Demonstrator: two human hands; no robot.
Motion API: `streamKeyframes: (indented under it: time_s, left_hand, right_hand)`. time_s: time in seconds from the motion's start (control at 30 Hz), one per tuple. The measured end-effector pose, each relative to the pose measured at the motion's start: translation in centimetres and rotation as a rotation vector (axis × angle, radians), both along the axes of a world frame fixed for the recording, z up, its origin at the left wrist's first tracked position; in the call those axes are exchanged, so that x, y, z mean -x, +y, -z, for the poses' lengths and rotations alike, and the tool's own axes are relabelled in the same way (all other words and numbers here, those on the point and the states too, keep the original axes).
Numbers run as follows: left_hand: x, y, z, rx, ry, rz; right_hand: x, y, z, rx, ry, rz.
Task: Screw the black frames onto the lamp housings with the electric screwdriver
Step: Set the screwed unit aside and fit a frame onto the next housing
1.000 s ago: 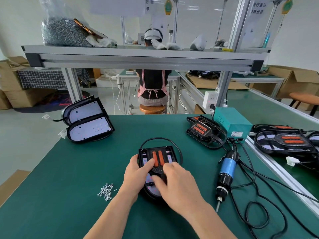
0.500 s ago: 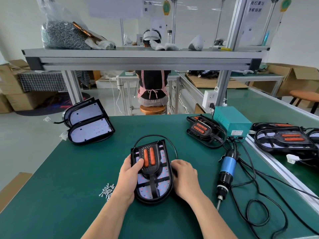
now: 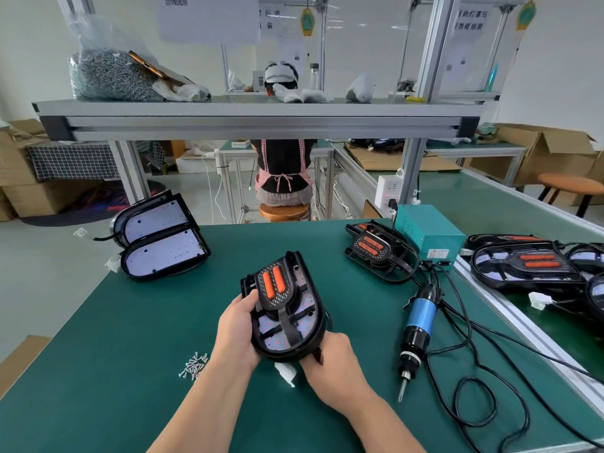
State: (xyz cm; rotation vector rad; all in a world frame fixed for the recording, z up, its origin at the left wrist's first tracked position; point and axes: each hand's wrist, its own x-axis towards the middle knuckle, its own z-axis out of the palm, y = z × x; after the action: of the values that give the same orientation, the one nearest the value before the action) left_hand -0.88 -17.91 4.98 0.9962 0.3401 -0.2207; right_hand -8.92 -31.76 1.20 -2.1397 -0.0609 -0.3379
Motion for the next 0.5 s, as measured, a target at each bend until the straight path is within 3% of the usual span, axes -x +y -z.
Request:
streamKeyframes:
  time_s: [0.13,0.23,0.33,0.4,0.43,0.5]
  left_hand:
    - [-0.1,-1.1,0.9,-0.058,0.074,0.066]
    - [-0.5,-1.4,0.9,-0.168,0.000,0.098]
    - [-0.8,-1.6,1.2,-0.517,-0.103,0.102]
    - [-0.7,-1.7,1.4,-0.841,-0.171,0.092]
    - [-0.5,-1.9,1.3,-0.952,-0.192,0.095]
    - [-0.3,-2.0,1.2,-1.095,-0.211,0.092]
  right_hand:
    - [0.0,-0.5,-0.2,-0.073,0.106,-0.006]
    - [-0.3,-0.6,-0.7,-0.193,0.092,0.160]
    - [-0.7,-1.6,-0.9,-0.375,-0.050,0.482]
    - [-0.7,-1.8,-1.2,-0.477,0.008,0.512]
    - [-0.7,-1.6,-1.0,-0.463,0.029,0.481]
    - [-0.4,-0.9,-0.7,-0.235,0.020,0.384]
